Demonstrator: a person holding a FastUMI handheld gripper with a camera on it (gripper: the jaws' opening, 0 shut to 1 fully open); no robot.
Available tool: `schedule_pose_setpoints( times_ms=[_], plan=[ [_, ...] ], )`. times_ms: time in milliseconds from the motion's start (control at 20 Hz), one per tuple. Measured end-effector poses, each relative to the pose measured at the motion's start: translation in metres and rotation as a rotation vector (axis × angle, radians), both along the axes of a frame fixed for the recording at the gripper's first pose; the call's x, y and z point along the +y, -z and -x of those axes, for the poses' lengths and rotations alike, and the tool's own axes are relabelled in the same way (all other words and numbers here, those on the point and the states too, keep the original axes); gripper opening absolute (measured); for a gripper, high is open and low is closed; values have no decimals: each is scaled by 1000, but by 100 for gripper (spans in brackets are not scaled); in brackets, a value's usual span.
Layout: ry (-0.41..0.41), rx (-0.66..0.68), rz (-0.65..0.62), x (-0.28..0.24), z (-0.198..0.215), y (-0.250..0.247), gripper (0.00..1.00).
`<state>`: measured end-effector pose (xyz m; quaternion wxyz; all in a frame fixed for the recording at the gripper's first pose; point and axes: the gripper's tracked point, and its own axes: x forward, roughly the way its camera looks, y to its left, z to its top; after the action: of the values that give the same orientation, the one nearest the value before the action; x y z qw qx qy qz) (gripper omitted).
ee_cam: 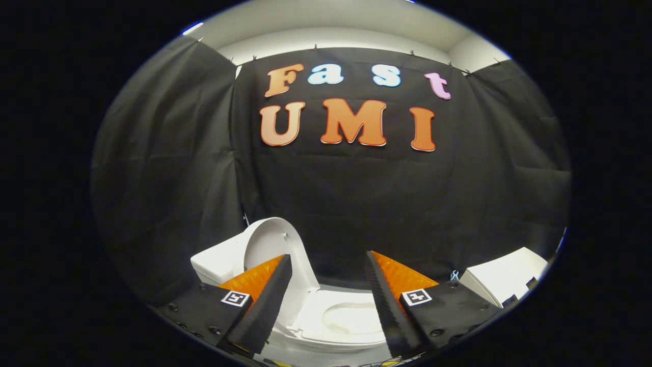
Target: Open the toilet lid.
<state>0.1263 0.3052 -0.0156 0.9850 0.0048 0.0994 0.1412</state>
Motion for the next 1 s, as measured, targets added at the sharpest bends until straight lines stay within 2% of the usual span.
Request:
schedule_pose_setpoints(
  times_ms=[250, 500, 800, 1000],
  plan=[
    [86, -36, -80, -113, 13, -23, 93],
    [166, -58, -79, -208, 27, -19, 93],
    [198, -108, -66, -267, 52, -16, 93],
    [226, -125, -60, -284, 59, -20, 93]
  ],
)
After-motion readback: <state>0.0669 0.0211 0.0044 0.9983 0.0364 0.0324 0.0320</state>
